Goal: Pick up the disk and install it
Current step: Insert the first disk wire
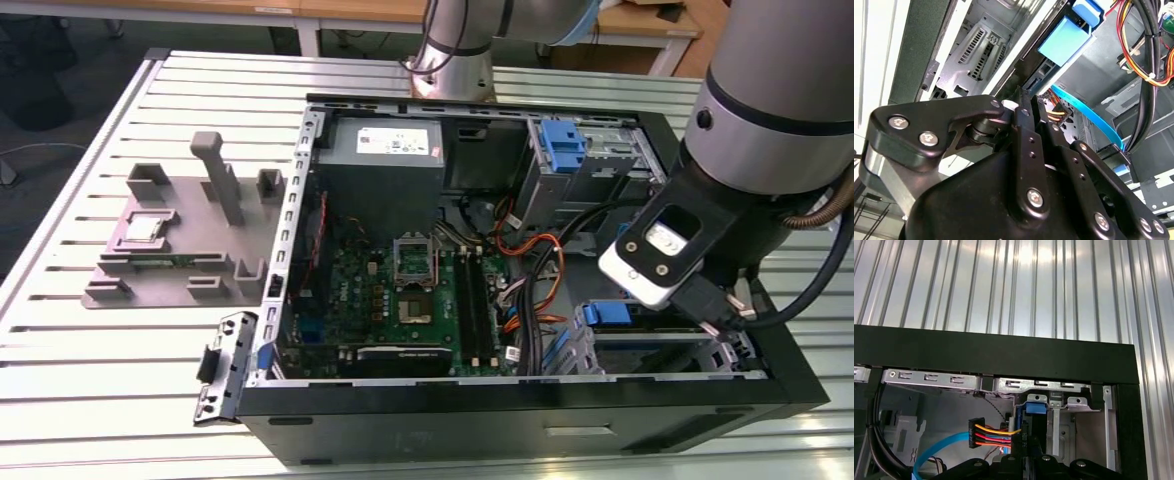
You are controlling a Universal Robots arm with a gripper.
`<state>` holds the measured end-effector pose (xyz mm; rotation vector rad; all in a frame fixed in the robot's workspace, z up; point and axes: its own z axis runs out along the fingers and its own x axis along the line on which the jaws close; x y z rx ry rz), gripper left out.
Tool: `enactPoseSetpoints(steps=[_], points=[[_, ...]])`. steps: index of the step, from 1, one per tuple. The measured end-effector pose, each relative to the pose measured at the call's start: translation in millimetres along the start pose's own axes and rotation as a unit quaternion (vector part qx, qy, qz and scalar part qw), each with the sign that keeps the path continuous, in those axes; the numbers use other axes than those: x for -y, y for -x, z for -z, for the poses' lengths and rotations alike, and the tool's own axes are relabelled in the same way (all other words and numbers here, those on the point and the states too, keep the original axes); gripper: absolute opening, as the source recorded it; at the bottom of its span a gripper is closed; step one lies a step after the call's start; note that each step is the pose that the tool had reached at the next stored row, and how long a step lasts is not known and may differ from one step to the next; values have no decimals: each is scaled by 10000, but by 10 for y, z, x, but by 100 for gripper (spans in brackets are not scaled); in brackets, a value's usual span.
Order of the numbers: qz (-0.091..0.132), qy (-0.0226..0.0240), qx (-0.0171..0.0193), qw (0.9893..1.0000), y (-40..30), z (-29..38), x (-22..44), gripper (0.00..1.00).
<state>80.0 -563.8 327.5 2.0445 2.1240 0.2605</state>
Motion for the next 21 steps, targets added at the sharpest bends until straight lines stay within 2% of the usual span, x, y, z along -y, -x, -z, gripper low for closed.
enactPoseSetpoints(steps=[7,21], points=[[-150,0,40,9999,-12,4,-3,17],[-225,0,53,9997,-31,8,-16,17]])
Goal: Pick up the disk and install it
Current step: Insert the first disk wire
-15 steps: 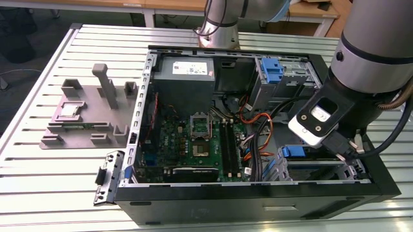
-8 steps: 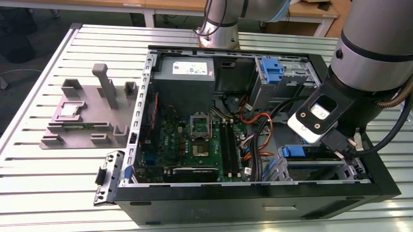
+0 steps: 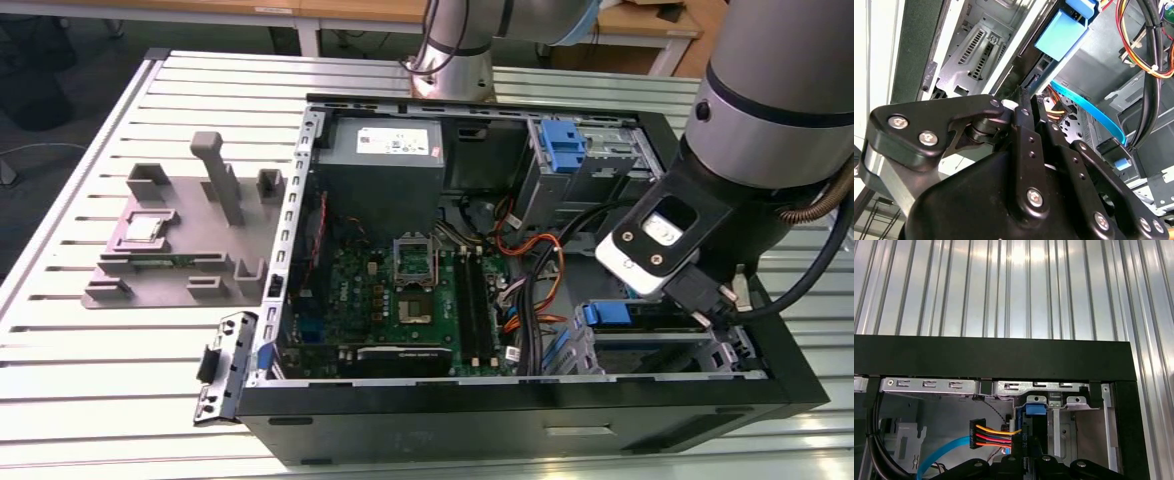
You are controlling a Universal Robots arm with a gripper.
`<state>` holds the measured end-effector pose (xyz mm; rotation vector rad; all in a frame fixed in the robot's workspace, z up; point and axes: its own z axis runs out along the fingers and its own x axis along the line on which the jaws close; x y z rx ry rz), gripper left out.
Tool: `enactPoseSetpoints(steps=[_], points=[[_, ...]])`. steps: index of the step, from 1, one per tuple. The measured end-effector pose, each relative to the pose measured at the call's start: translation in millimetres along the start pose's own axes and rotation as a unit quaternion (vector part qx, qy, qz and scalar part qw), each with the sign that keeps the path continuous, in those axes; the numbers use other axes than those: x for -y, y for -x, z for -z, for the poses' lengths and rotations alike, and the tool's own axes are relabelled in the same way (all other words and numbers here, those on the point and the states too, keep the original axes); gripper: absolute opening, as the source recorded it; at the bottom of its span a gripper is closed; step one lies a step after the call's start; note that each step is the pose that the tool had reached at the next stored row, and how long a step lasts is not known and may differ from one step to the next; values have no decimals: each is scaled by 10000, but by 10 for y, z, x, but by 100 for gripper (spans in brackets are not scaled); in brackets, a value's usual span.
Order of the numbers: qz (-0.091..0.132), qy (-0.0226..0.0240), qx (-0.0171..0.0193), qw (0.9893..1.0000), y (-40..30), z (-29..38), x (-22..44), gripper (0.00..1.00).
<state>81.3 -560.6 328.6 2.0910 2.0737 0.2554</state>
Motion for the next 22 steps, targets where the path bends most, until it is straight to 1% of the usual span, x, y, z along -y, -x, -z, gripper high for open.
enactPoseSetpoints(steps=[6,13,22], points=[[28,0,-9,10000,0,-6,3,17],[28,0,-9,10000,0,-17,8,17],[28,0,-10,10000,0,-51,19,17]])
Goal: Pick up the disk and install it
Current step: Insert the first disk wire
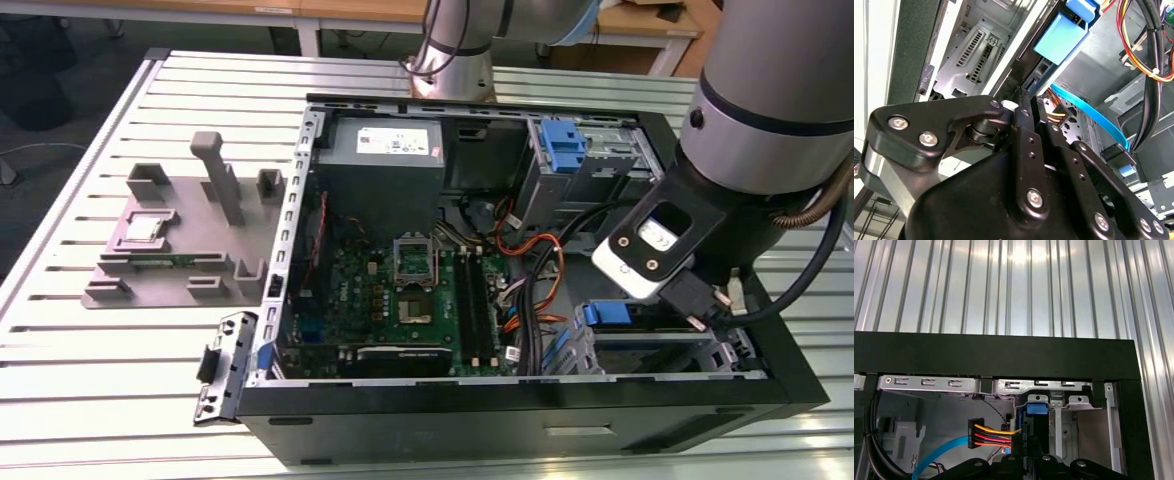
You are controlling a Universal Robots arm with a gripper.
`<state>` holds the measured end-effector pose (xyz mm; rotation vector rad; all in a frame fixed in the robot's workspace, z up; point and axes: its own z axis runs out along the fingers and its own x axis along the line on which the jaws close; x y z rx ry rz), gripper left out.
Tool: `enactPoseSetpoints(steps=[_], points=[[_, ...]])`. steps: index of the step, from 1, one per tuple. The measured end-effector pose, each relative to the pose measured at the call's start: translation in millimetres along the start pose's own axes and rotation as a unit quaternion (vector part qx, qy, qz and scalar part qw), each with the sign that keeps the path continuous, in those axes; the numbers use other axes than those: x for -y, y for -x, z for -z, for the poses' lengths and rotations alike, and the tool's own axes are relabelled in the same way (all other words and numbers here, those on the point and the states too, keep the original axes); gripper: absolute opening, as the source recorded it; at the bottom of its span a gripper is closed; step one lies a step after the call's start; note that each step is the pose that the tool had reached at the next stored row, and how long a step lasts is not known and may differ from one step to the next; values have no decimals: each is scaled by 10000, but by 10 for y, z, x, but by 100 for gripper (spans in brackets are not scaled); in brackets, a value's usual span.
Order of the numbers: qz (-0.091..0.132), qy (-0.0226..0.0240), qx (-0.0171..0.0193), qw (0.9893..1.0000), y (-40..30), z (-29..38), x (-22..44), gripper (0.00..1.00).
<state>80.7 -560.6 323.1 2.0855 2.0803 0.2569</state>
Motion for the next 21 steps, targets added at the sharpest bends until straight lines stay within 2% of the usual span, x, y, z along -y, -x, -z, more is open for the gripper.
enactPoseSetpoints(steps=[15,21], points=[[-1,0,-2,10000,0,-20,6,17],[-1,-20,0,10000,0,-29,8,17]])
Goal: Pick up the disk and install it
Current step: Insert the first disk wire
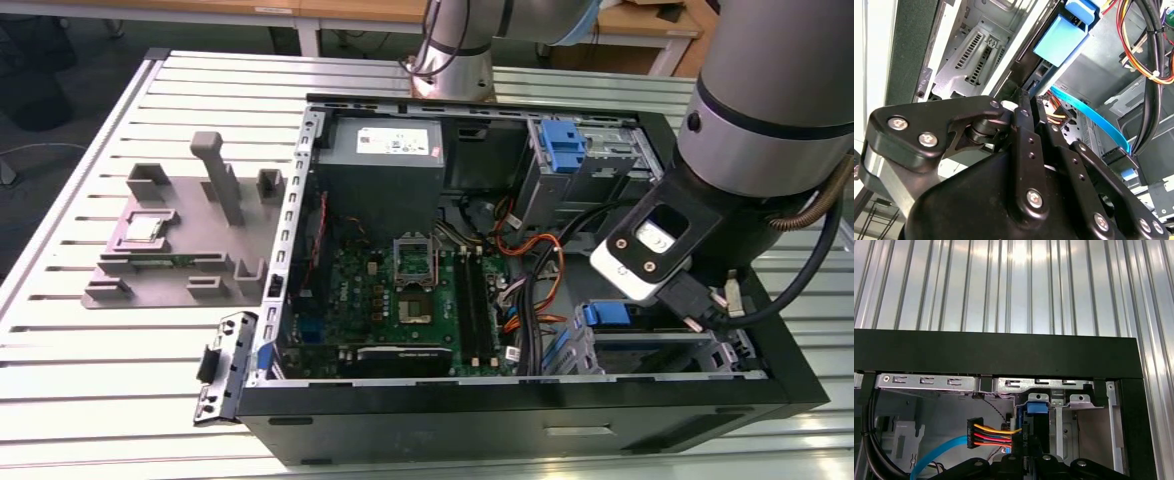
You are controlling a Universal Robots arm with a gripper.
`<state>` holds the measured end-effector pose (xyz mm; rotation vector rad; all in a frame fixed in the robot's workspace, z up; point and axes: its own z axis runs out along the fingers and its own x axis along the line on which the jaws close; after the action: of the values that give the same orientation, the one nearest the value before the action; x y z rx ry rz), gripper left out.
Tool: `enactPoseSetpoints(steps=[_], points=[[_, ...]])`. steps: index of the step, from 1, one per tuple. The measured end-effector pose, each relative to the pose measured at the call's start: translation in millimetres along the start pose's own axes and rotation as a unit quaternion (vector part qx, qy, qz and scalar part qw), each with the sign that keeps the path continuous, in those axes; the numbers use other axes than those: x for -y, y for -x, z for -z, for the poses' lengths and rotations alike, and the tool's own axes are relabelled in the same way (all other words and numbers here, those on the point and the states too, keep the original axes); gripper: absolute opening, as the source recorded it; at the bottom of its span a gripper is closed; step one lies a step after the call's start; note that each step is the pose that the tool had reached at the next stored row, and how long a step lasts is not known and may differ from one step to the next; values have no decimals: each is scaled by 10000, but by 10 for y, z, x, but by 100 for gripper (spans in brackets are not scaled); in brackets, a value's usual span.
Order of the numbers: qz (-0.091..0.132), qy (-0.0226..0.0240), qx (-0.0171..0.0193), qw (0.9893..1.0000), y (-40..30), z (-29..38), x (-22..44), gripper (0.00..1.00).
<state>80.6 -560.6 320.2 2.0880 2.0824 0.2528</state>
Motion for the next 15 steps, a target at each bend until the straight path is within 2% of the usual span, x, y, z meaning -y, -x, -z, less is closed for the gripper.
enactPoseSetpoints(steps=[8,9,10,15], points=[[-2,0,-10,10000,-2,-9,2,17],[-2,0,-10,10000,-1,-12,3,18],[-2,1,-8,10000,-1,-11,3,24],[-3,-10,-11,10000,0,34,-9,24]])
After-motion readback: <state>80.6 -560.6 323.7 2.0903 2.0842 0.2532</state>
